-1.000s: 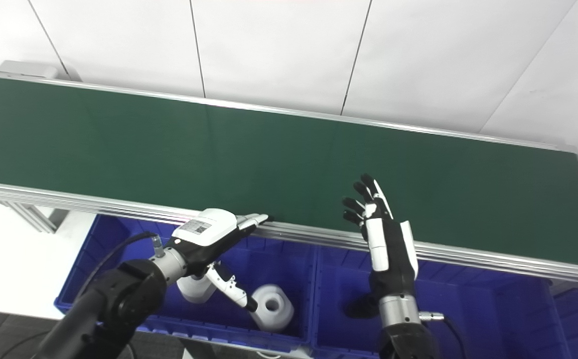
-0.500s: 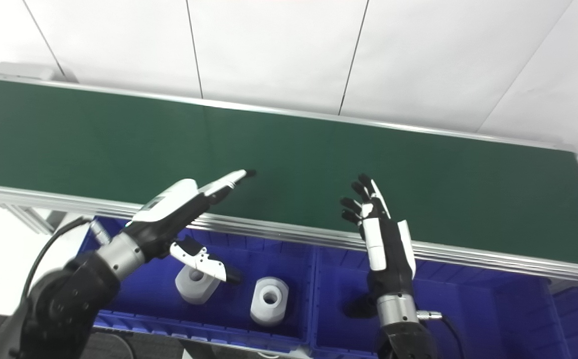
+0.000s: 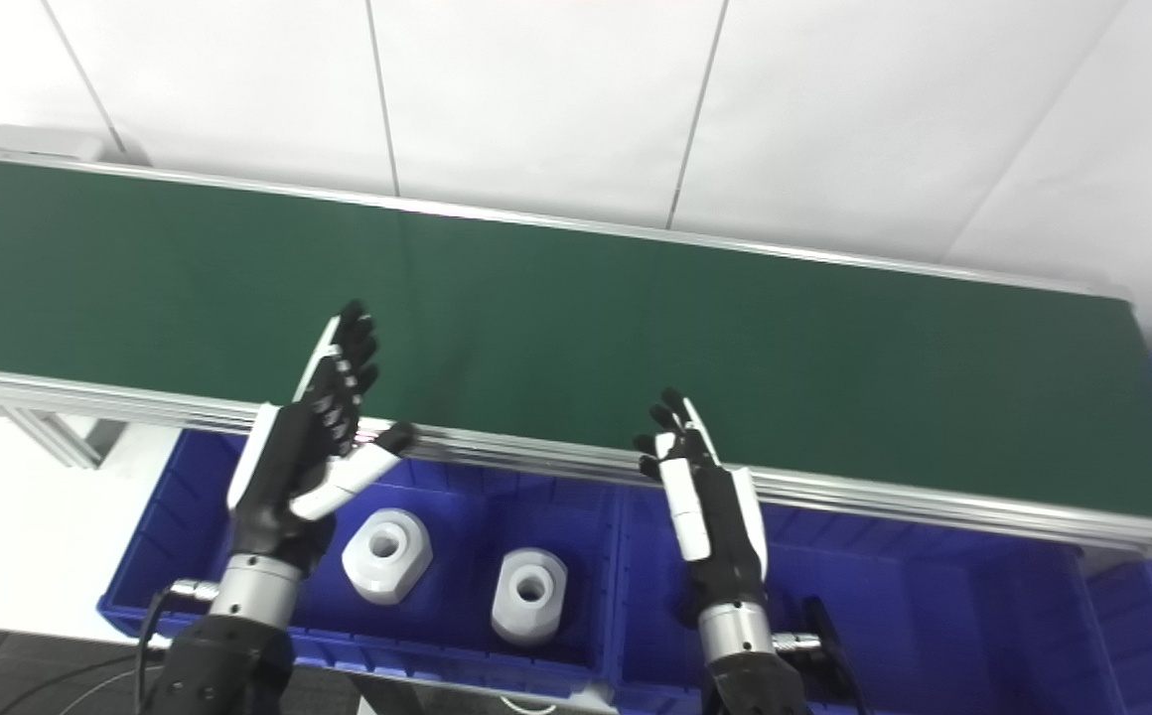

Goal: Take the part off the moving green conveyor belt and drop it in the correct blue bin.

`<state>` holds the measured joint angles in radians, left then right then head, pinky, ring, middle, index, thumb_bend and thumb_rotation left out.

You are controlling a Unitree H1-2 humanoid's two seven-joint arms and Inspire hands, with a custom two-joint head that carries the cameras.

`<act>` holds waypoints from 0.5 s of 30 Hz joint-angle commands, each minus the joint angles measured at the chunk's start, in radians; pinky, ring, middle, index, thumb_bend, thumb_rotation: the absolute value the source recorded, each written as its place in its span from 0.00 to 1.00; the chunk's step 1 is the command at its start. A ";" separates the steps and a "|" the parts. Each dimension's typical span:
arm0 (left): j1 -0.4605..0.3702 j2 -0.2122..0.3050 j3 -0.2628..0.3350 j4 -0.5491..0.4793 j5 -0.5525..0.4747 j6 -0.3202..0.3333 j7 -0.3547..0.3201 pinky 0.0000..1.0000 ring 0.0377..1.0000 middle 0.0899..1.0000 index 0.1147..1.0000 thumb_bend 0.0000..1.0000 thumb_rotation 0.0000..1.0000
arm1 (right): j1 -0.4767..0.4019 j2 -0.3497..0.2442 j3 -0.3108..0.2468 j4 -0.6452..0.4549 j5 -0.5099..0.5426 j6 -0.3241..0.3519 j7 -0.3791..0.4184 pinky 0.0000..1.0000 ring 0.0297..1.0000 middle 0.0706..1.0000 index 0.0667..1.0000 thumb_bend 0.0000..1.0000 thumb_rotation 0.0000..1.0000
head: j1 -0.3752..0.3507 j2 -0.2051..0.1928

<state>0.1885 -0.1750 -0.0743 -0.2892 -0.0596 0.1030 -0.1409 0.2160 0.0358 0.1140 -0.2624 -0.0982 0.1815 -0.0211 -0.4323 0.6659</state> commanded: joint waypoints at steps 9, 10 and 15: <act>-0.036 0.073 -0.019 -0.106 -0.217 0.141 -0.052 1.00 1.00 1.00 1.00 0.66 0.42 | -0.043 0.072 0.049 0.074 -0.067 -0.121 -0.055 0.83 0.85 0.92 0.94 0.72 1.00 | -0.105 -0.067; -0.048 0.092 -0.024 -0.130 -0.208 0.165 -0.050 1.00 1.00 1.00 1.00 0.66 0.42 | -0.045 0.074 0.050 0.082 -0.072 -0.123 -0.057 0.83 0.85 0.92 0.95 0.72 1.00 | -0.106 -0.070; -0.063 0.128 -0.049 -0.115 -0.197 0.112 -0.063 1.00 1.00 1.00 1.00 0.71 0.49 | -0.042 0.073 0.048 0.107 -0.074 -0.142 -0.063 0.85 0.87 0.93 0.95 0.74 1.00 | -0.121 -0.091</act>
<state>0.1364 -0.0363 -0.1109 -0.4185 -0.2494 0.2647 -0.1864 0.1790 0.1010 0.1602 -0.1390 -0.1717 0.1104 -0.0757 -0.5538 0.5737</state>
